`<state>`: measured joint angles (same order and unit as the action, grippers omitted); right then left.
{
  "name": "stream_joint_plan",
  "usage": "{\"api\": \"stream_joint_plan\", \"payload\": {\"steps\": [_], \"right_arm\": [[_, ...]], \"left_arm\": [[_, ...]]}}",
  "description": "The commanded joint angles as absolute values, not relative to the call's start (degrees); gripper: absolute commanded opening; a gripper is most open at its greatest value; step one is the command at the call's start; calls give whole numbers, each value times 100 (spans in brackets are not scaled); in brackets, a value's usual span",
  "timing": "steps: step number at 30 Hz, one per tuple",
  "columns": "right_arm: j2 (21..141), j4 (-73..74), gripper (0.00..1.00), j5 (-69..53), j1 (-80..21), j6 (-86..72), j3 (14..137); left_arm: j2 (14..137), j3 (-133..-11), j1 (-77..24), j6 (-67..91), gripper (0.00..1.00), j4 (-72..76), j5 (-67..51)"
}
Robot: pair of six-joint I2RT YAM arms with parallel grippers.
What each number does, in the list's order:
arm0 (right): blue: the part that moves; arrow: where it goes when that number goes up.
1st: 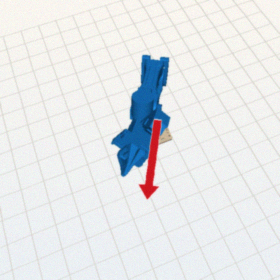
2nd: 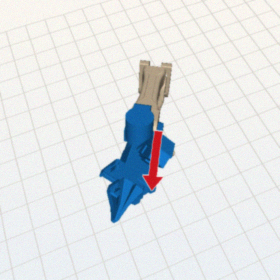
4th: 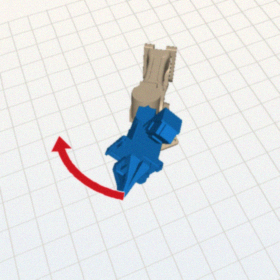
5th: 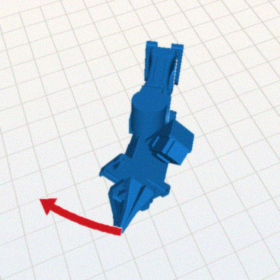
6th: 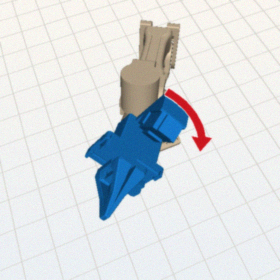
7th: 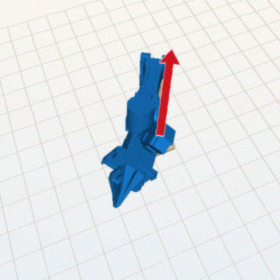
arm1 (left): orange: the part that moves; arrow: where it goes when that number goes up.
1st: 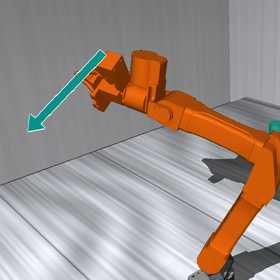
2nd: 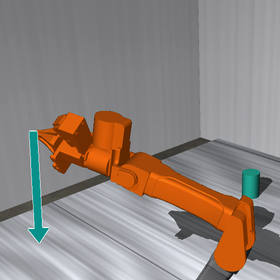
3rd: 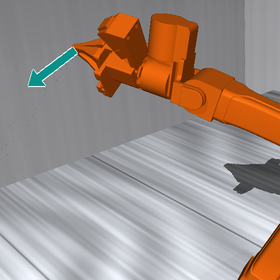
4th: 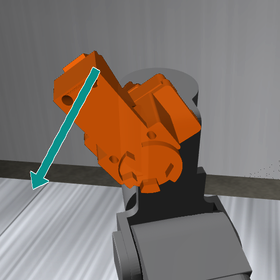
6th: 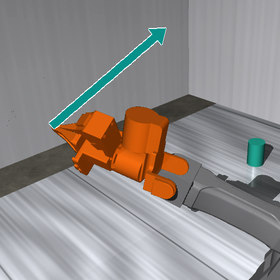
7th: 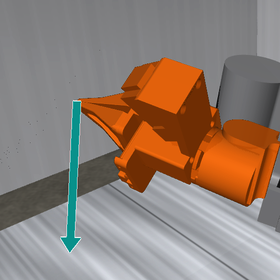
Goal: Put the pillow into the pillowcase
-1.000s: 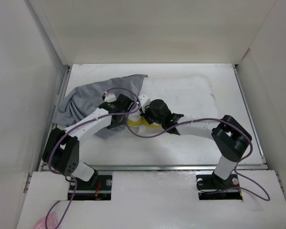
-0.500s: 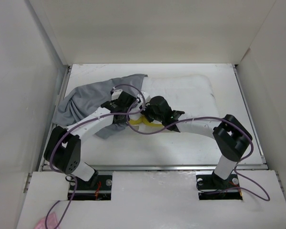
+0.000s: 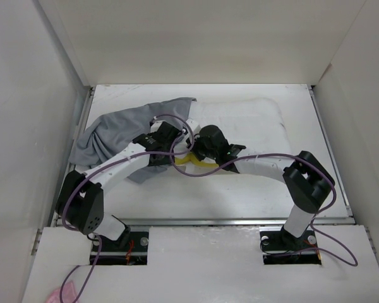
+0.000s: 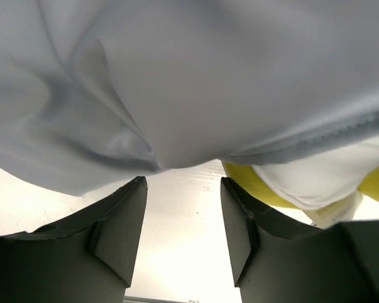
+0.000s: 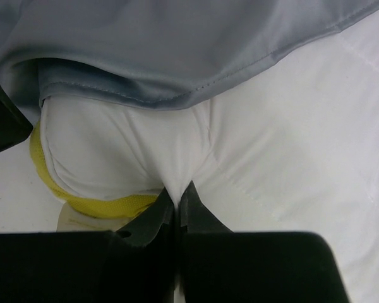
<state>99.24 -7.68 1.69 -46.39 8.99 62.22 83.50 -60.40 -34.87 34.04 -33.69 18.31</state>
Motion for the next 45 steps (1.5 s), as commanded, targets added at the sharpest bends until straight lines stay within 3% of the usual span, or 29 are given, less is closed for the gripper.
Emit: {"api": "stream_joint_plan", "payload": {"steps": [1, 7, 15, 26, 28, 29, 37, 45], "right_arm": [[9826, -1002, 0, 211, -4535, 782, 6592], [9826, -949, 0, 211, -4535, 730, 6592], [9826, -949, 0, 211, -4535, 677, 6592], [9773, -949, 0, 210, -4535, 624, 6539], [9773, -949, 0, 325, -4535, 624, 6539], [9773, -949, 0, 386, -4535, 563, 6539], [10353, -1125, 0, 1633, -4474, 53, 7505], [11082, -1072, 0, 1934, -4474, -790, 8612]], "left_arm": [[8296, -6266, -3577, 3270, 45, -3516, 1715], [8569, -6170, -3630, 3023, 40, -3050, 1582], [9034, -6398, -3630, 3023, 40, -2962, 2143], [9808, -6864, -3278, 3094, 24, -2470, 2646], [9879, -6943, -3278, 3094, 17, -2470, 2785], [9879, -6943, -3278, 3094, 0, -2470, 2786], [8913, -6619, -3586, 3164, 0, -2943, 2401], [8376, -6434, -4060, 3270, 0, -3410, 1442]]}}
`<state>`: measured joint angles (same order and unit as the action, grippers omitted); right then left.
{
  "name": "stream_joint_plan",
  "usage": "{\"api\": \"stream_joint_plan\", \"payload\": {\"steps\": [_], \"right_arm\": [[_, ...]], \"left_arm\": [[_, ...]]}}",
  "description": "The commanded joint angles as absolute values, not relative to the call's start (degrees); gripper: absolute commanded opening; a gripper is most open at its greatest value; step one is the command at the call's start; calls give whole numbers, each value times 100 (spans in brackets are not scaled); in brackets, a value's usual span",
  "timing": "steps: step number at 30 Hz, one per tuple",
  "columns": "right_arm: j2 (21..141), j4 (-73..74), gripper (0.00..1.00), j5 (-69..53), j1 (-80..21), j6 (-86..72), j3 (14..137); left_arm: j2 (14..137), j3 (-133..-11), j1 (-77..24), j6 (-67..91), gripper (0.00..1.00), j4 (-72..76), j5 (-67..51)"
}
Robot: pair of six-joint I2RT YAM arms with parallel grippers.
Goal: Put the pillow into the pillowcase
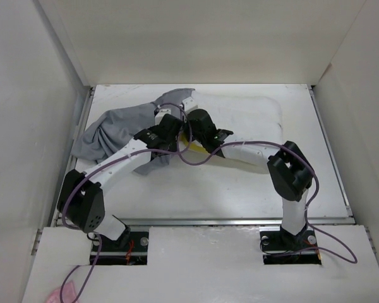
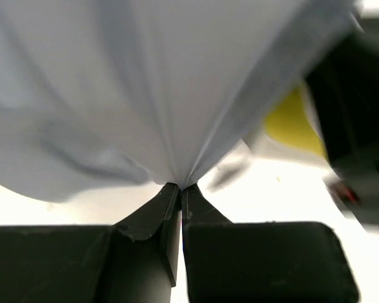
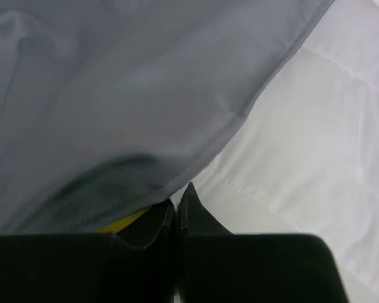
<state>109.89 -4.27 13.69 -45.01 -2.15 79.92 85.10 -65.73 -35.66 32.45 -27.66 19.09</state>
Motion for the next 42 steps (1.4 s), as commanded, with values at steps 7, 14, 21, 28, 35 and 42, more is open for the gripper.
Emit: {"api": "stream_joint_plan", "payload": {"steps": [7, 14, 21, 28, 35, 42], "right_arm": [[11662, -504, 0, 2056, -4474, -1563, 9454], [11453, -930, 0, 2224, -4474, -2714, 8976], [10715, -2011, 0, 1110, -4307, -3857, 7859], [10591, -2420, 28, -493, -4307, -3543, 6971], [9230, -1372, 79, 289, -4043, -3147, 6161], [8763, -343, 82, 686, -3578, -2303, 6469]], "left_arm": [[8068, -6942, -4657, 2980, 0, -3630, 433], [7963, -6803, -4852, 2804, 0, -3577, -946], [8218, -6863, -4852, 2751, 0, -3339, -1364], [8411, -7470, -4527, 2663, 75, -3691, -634], [8122, -8313, -4351, 2952, 98, -4491, 983], [8866, -9166, -3464, 2874, 99, -4210, 1721]]}}
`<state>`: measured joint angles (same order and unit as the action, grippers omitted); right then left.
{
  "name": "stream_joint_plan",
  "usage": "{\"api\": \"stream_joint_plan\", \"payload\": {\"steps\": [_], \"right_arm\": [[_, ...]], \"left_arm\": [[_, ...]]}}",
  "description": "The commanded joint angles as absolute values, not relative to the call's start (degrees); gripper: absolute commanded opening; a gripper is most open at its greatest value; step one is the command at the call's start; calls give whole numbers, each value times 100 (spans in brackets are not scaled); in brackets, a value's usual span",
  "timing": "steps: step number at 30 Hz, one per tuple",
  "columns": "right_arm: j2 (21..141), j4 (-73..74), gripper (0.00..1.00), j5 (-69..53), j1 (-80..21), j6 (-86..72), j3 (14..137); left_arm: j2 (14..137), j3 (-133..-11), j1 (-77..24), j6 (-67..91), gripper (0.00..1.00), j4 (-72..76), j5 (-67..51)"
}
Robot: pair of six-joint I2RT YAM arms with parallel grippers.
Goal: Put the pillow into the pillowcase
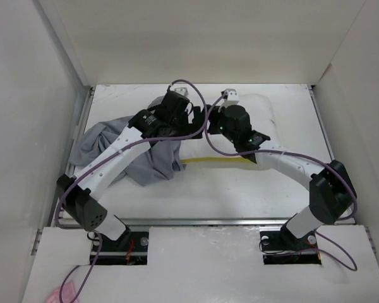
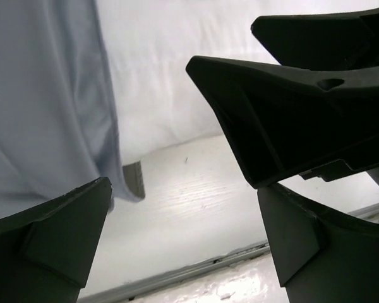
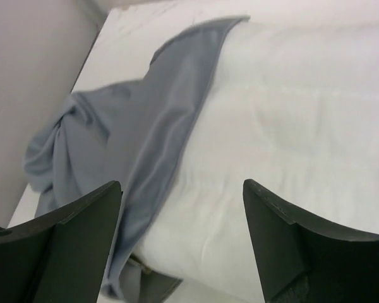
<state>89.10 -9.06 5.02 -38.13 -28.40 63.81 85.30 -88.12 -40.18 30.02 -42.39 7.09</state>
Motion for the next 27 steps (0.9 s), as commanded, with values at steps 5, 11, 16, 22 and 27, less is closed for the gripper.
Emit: {"api": "stream_joint_plan", "payload": {"steps": [5, 11, 16, 22, 27], "right_arm": [[9350, 69, 84, 70, -3024, -1050, 7170], [10492, 168, 86, 667, -2804, -193, 8234], [11047, 325, 86, 264, -2303, -404, 8788], [11320, 220, 87, -17, -2232, -264, 9157], [11558, 167, 90, -465, -2232, 403, 9378]], "left_arm": [[10664, -10482, -2857, 2462, 90, -4235, 1722], [12154, -12338, -2672, 2487, 86, -5184, 2680], [11490, -11631, -2540, 2120, 79, -4146, 1778], [10854, -10679, -2479, 1679, 82, -3419, 1062], [11644, -11626, -2426, 1556, 82, -3928, 1441]]}}
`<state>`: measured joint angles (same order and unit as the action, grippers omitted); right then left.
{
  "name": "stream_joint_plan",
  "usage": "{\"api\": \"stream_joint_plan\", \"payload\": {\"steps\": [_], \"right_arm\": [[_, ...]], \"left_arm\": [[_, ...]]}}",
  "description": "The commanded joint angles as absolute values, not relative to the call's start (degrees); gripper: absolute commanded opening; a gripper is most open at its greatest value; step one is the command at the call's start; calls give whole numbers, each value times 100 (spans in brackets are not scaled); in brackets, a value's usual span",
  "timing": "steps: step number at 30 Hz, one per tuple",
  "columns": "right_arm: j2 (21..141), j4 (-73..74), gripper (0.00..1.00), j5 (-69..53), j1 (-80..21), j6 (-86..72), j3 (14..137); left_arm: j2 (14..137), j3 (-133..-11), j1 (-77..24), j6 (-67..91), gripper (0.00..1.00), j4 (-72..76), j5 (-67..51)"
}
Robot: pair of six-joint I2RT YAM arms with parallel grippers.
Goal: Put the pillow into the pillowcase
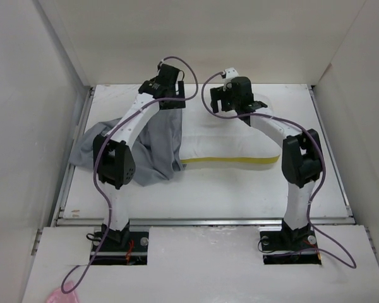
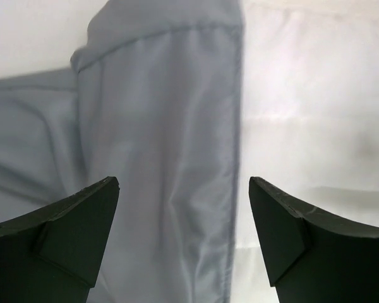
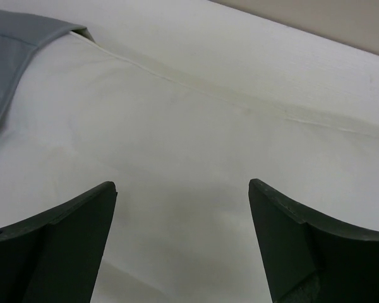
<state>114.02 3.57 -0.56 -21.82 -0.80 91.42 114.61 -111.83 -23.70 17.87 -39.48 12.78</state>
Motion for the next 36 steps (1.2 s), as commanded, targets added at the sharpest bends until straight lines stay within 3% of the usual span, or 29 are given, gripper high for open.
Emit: {"api": "stream_joint_plan", "payload": {"steps": [1, 5, 6, 11, 13, 15, 16, 20, 21, 23, 24, 30, 36], "right_arm": [[11619, 115, 91, -466, -2232, 456, 9430], [11943, 245, 91, -746, -2232, 457, 9755], [11997, 246, 100, -834, -2232, 457, 9756], [12374, 246, 100, -1396, -2285, 387, 9879], [12541, 246, 100, -1520, -2285, 334, 9879], [12629, 438, 88, -1582, -2337, 264, 10018], [12682, 439, 84, -1582, -2338, 264, 10020], [12849, 711, 18, -1477, -2399, 316, 10265], [12850, 782, 0, -1477, -2452, 316, 10266], [12797, 782, 0, -1477, -2452, 316, 10196], [12692, 425, 0, -1372, -2513, 316, 9882], [11691, -974, 0, -2117, -2566, -244, 8790], [11207, -1484, 0, -3128, -2900, -378, 8220]], "left_arm": [[11733, -11680, -2426, 1477, 82, -3929, 1372], [12093, -11812, -2426, 1363, 83, -3929, 1371], [12224, -11812, -2426, 1362, 83, -3929, 1371], [12673, -12032, -2426, 1370, 83, -4034, 1537], [12927, -12163, -2426, 1371, 78, -4121, 1538], [12990, -12243, -2426, 1371, 71, -4122, 1538], [13077, -12304, -2426, 1371, 56, -4122, 1538], [13105, -12585, -2479, 1477, 18, -4210, 1617], [13044, -12586, -2479, 1477, 14, -4210, 1617], [12851, -12586, -2479, 1477, 9, -4210, 1617], [12780, -12586, -2548, 1477, 0, -4210, 1617], [12472, -12586, -2935, 1012, 0, -4087, 1119], [12471, -12858, -3321, 870, 0, -3964, 431]]}}
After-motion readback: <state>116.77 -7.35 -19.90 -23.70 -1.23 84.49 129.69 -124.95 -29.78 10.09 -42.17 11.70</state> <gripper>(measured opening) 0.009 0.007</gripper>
